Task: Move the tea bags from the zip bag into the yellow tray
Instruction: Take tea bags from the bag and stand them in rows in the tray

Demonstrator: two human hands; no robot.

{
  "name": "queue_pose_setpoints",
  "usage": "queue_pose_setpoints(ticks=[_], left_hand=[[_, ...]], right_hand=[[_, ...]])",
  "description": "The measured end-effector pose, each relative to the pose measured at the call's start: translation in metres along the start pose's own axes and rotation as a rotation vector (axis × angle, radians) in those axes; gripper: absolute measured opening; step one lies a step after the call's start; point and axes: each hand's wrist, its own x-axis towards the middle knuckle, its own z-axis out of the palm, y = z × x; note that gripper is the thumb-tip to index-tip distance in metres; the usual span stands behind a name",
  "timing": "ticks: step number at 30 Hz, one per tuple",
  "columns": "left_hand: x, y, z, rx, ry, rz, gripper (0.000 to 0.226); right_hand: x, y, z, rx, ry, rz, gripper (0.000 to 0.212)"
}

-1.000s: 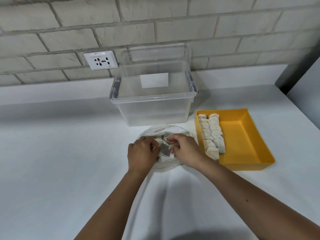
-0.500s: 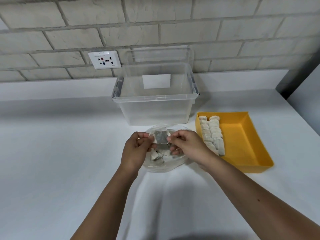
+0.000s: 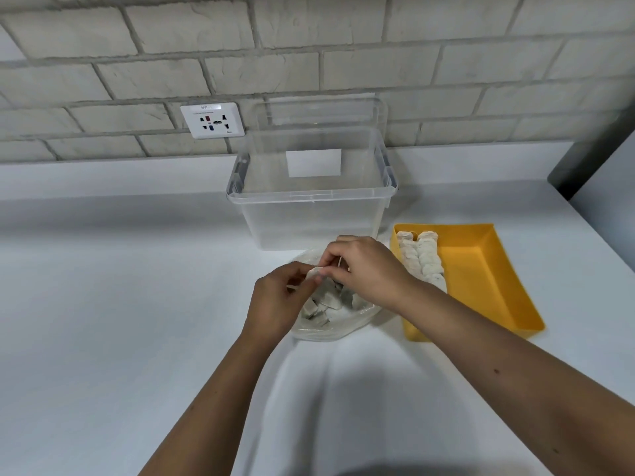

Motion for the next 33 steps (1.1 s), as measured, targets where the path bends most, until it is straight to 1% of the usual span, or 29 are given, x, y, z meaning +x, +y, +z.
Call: queue_pose_setpoints(ticks=[2,3,4,6,8,9,11,12,14,17,19,22,24,26,30,33], left_hand=[[0.000,-0.003,-0.002,0.008,0.058,-0.018,0.010],[0.000,-0.004,-0.004,0.002,0.092,-0.034,0.011],[0.000,-0.005,-0.007,-0.012,0.122,-0.055,0.011],[0.002,-0.006,-0.010,-0.047,0.157,-0.095,0.012],[0.004,-0.007,-0.011,-0.069,0.164,-0.120,0.013],[0.005,-0.007,-0.011,-0.071,0.163,-0.127,0.013],[0.006,-0.008,-0.010,-0.076,0.159,-0.137,0.013],[0.006,-0.009,-0.009,-0.079,0.156,-0.141,0.013],[0.006,-0.010,-0.009,-0.077,0.146,-0.152,0.012],[0.006,-0.013,-0.009,-0.082,0.138,-0.179,0.014],[0.007,-0.015,-0.010,-0.103,0.137,-0.194,0.019],[0.007,-0.012,-0.012,-0.113,0.150,-0.206,0.019],[0.009,-0.012,-0.013,-0.157,0.151,-0.215,0.018],[0.010,-0.010,-0.013,-0.208,0.142,-0.231,0.015],[0.009,-0.002,-0.007,-0.320,0.090,-0.267,0.013],[0.006,0.006,-0.001,-0.406,0.029,-0.292,0.015]], right_hand=[[-0.001,0.005,0.011,0.121,0.034,0.061,0.012],[-0.003,0.007,0.017,0.135,0.035,0.094,0.011],[-0.005,0.012,0.024,0.108,0.012,0.116,0.012],[-0.010,0.019,0.037,-0.024,-0.112,0.144,0.013],[-0.014,0.022,0.048,-0.163,-0.239,0.171,0.027],[-0.015,0.023,0.052,-0.207,-0.263,0.189,0.037],[-0.015,0.023,0.057,-0.266,-0.251,0.225,0.052],[-0.014,0.023,0.059,-0.287,-0.235,0.233,0.055],[-0.012,0.023,0.061,-0.315,-0.209,0.225,0.049],[-0.012,0.025,0.062,-0.337,-0.189,0.196,0.026],[-0.015,0.026,0.059,-0.336,-0.137,0.197,0.022],[-0.017,0.023,0.043,-0.267,0.007,0.181,0.022],[-0.018,0.020,0.025,-0.230,0.030,0.154,0.020],[-0.018,0.016,0.006,-0.111,-0.020,0.141,0.015],[-0.020,0.007,-0.018,0.190,-0.187,0.115,0.008],[-0.018,0.000,-0.019,0.396,-0.209,0.168,0.006]])
